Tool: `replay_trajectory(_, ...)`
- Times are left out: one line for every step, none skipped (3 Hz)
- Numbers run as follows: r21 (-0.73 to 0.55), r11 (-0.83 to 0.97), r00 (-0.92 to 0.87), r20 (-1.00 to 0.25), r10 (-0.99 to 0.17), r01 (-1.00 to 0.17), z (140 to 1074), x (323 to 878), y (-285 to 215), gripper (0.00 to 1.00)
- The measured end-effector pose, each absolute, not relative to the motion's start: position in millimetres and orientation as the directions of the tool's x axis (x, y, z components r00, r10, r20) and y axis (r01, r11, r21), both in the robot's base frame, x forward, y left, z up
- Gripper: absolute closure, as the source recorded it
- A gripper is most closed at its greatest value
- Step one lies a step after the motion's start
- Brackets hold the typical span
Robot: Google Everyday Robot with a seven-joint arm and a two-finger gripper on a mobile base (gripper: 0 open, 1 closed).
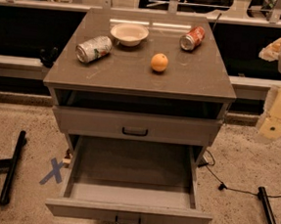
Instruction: Place 7up can into middle drawer
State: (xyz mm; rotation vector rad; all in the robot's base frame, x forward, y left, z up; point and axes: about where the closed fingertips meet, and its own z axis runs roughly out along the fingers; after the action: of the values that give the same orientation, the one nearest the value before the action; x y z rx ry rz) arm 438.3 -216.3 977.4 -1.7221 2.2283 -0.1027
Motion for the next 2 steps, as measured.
replay_trajectory(-0.25, 0.27, -0.221, -0.208, -0.953, -0.93, 977.5, 438.3, -216.3, 0.0)
replay_trajectory(-0.291, 0.24, -0.182, -0.21, -0.96, -0.926, 983.8, 442.6, -209.6, 0.0)
